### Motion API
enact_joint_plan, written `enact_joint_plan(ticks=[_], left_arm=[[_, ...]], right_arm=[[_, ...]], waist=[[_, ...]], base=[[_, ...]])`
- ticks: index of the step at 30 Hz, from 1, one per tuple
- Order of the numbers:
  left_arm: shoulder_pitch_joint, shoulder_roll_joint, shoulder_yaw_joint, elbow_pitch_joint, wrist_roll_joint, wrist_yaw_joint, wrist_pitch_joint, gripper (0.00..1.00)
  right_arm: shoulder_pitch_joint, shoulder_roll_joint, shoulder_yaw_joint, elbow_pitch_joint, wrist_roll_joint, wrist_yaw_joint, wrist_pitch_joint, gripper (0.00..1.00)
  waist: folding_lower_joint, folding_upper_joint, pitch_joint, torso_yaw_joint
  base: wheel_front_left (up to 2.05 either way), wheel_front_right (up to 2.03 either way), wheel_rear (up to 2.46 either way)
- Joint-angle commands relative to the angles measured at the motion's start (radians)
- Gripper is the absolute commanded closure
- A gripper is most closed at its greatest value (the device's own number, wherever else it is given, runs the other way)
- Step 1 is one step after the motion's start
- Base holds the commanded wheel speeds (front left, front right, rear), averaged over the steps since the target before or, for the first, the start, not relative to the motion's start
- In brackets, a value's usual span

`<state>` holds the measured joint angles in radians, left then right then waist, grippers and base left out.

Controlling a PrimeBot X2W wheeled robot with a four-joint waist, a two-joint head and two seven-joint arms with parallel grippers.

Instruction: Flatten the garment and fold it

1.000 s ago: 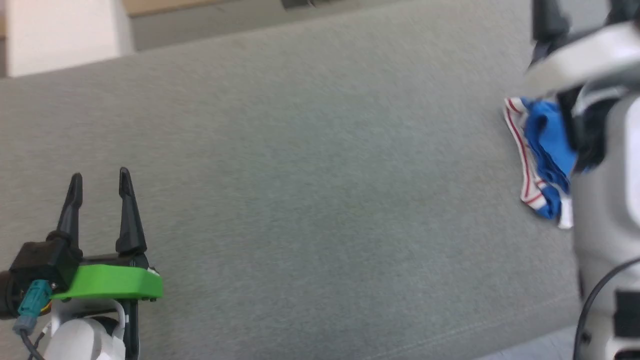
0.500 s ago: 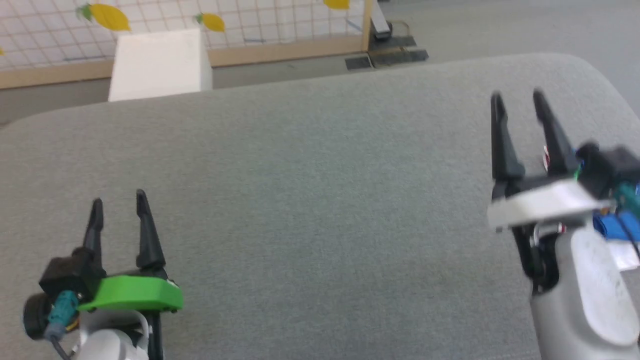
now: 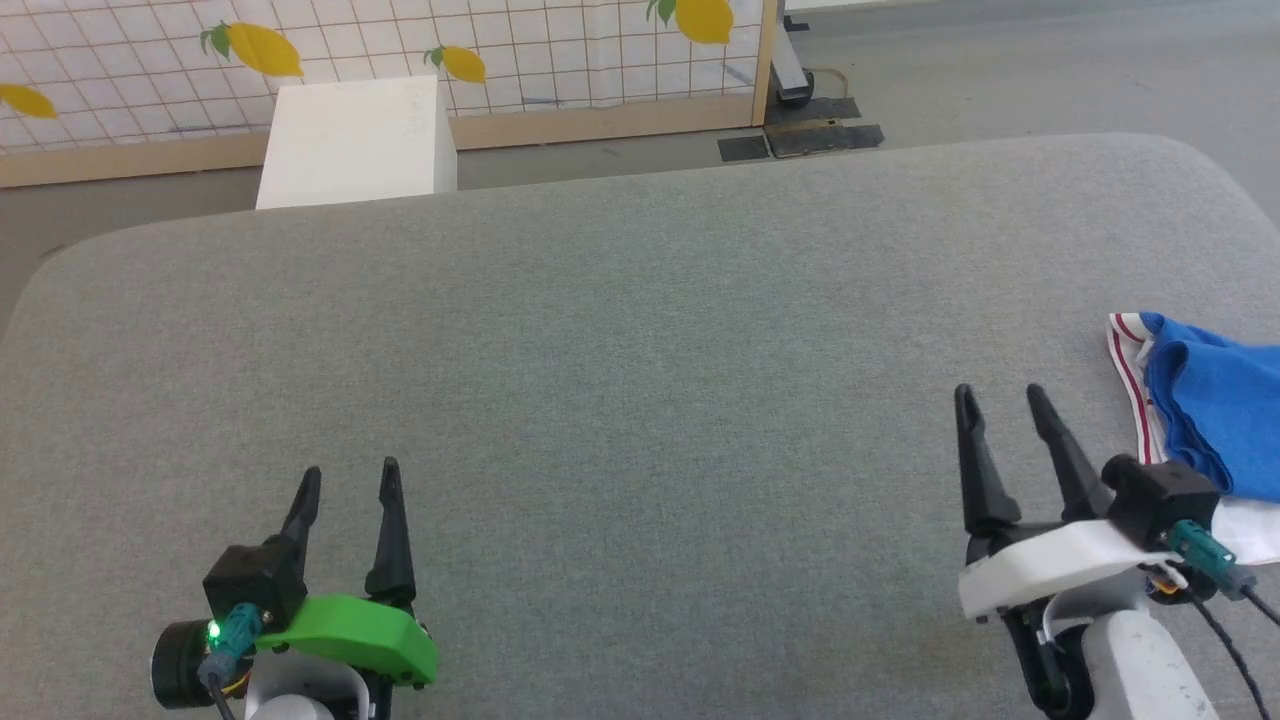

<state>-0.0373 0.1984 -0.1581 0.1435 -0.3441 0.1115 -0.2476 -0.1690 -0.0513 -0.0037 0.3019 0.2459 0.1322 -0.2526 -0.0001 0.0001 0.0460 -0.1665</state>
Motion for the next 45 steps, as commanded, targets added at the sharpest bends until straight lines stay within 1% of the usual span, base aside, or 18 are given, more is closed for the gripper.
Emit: enact_joint_plan(ticks=[1,4,7,10,17,18,23,45], left_arm=[[-0.001,0.0,-0.001,0.007,-0.006,-0.01,0.001,0.0],[-0.001,0.009,0.003,0.015,-0.013,-0.023,-0.002,0.0],[0.004,0.01,0.014,0.01,-0.02,-0.021,-0.004,0.0],[0.011,0.007,0.023,0.002,-0.026,-0.018,-0.007,0.0],[0.009,-0.004,0.025,-0.007,-0.035,-0.031,-0.011,0.0],[0.009,-0.004,0.025,-0.008,-0.031,-0.027,-0.011,1.0],[0.0,-0.004,0.021,-0.003,-0.024,-0.024,-0.003,1.0],[0.007,-0.032,0.047,-0.03,0.046,-0.04,0.044,1.0]], right_arm=[[0.014,0.001,0.006,0.006,-0.004,-0.002,0.001,0.0],[0.02,0.001,0.019,0.018,-0.003,-0.002,0.014,0.0],[0.02,0.001,0.024,0.021,0.001,-0.002,0.021,0.0],[0.017,0.001,0.028,0.02,0.003,-0.002,0.024,0.0],[0.012,0.001,0.037,0.019,0.007,-0.002,0.027,0.0],[0.011,0.001,0.038,0.018,0.009,-0.002,0.027,1.0],[0.009,0.0,0.035,0.018,0.002,0.0,0.026,1.0],[0.039,0.0,0.029,-0.043,-0.045,0.0,0.069,1.0]], waist=[[0.0001,-0.0001,-0.001,0.005],[0.0001,-0.0001,-0.002,0.012],[0.0001,-0.0001,-0.001,0.016],[0.0001,-0.0001,0.0,0.017],[0.0001,-0.0001,0.002,0.018],[0.0001,-0.0001,0.002,0.017],[0.0001,-0.0001,0.002,0.019],[0.0001,-0.0001,-0.007,0.047]], base=[[0.0,0.0,0.0],[0.0,0.0,0.0],[0.0,0.0,0.0],[0.0,0.0,0.0],[0.0,0.0,0.0],[0.0,0.0,0.0],[0.0,0.0,0.0],[0.0,0.0,0.0]])
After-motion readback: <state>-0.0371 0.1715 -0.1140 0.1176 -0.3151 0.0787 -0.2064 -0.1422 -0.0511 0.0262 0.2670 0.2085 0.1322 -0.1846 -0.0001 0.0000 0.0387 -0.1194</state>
